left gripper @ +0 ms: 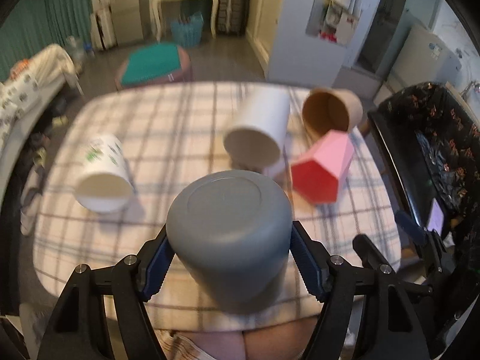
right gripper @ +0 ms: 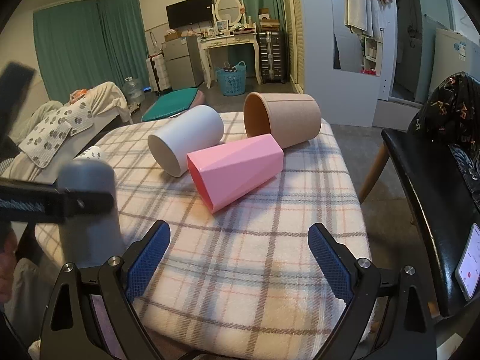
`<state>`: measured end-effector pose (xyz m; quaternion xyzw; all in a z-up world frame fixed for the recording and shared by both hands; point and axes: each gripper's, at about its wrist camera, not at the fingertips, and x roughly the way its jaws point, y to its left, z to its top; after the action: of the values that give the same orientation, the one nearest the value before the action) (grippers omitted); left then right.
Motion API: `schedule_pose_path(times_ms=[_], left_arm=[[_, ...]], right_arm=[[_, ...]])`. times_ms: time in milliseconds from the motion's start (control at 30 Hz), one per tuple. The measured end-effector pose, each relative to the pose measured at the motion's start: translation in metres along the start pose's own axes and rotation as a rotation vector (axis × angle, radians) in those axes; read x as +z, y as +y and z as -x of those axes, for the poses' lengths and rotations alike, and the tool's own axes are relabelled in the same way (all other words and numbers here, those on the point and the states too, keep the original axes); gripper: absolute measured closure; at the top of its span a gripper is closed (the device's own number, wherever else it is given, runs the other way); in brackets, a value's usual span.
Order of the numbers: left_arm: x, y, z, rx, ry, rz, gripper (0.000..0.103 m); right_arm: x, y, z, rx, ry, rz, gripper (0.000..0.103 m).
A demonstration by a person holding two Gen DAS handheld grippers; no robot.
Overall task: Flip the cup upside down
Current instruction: 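Rotate the grey cup in the left gripper so its base faces up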
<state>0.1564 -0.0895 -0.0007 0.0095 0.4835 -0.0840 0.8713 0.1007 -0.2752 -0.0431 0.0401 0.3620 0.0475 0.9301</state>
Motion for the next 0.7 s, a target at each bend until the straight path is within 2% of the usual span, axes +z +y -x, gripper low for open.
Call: schedule_pose_path(times_ms=[100, 333, 700], left_arm=[[-0.002, -0.003, 0.014, 0.067, -0.123, -0.028, 0.028], [0.003, 0.003, 0.011, 0.120, -0.249, 0.006, 0.028], [0.000, 0.002, -0.009, 0.168, -0.313, -0.004, 0.028]], right_arm=[[0.000, 0.002, 0.002, -0.006, -0.006, 0.002, 0.009], [-0.001, 0.010, 0.006, -0.010, -0.016, 0.014, 0.009], [0.001, 0.020, 0.002, -0.011, -0.022, 0.033, 0.010]])
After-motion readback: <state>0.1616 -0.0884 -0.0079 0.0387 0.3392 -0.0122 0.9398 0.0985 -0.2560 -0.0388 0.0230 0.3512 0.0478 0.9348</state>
